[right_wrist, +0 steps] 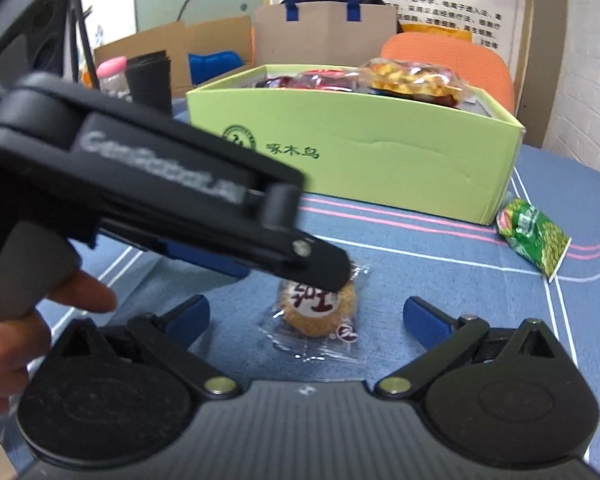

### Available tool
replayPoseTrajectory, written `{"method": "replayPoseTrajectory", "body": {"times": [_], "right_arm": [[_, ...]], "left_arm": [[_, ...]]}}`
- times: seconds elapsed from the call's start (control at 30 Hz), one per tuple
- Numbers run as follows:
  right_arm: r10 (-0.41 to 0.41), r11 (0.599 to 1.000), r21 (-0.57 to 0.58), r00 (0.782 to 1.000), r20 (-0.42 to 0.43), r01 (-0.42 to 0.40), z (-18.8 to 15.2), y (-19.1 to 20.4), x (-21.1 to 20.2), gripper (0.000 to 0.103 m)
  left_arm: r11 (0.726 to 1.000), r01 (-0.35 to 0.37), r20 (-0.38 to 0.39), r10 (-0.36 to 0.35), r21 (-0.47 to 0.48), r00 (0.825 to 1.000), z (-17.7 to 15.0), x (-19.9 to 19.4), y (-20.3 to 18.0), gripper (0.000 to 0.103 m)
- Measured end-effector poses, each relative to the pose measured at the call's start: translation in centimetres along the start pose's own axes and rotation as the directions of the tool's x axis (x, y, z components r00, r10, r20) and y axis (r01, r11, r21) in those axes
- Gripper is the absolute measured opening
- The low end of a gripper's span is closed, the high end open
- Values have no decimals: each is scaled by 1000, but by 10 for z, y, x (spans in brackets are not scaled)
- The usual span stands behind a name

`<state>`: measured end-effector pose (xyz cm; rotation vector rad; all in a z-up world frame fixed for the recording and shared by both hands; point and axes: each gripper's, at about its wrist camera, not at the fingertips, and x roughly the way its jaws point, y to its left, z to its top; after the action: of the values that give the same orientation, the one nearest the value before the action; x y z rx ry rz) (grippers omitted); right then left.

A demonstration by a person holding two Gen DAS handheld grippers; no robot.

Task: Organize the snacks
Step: 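Lower the left gripper onto the small round biscuit packet, then grasp the round biscuit packet with the left gripper and drop it into the box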

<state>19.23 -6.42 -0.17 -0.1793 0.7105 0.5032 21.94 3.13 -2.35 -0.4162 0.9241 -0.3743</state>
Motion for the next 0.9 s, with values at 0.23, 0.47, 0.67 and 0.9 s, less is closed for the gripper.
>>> {"method": "replayPoseTrajectory", "body": {"times": [0.23, 0.47, 0.67, 0.9], "right_arm": [[-10, 1000, -17, 1000, 28, 10, -7, 6, -16, 51], [-6, 997, -76, 992, 124, 15, 25, 12, -37, 52], [62, 988, -153, 964, 257, -22, 110, 8, -18, 54], [131, 984, -142, 971, 199, -103, 163, -8, 64, 54]], "left_arm": [[999, 20, -2, -20, 45, 1000, -13, 3, -9, 19], [998, 68, 87, -69, 17, 994, 6, -31, -9, 17], [998, 7, 258, -22, 58, 966, 81, -69, -6, 18], [995, -103, 269, 99, -2, 958, 146, -39, 34, 18]]}}
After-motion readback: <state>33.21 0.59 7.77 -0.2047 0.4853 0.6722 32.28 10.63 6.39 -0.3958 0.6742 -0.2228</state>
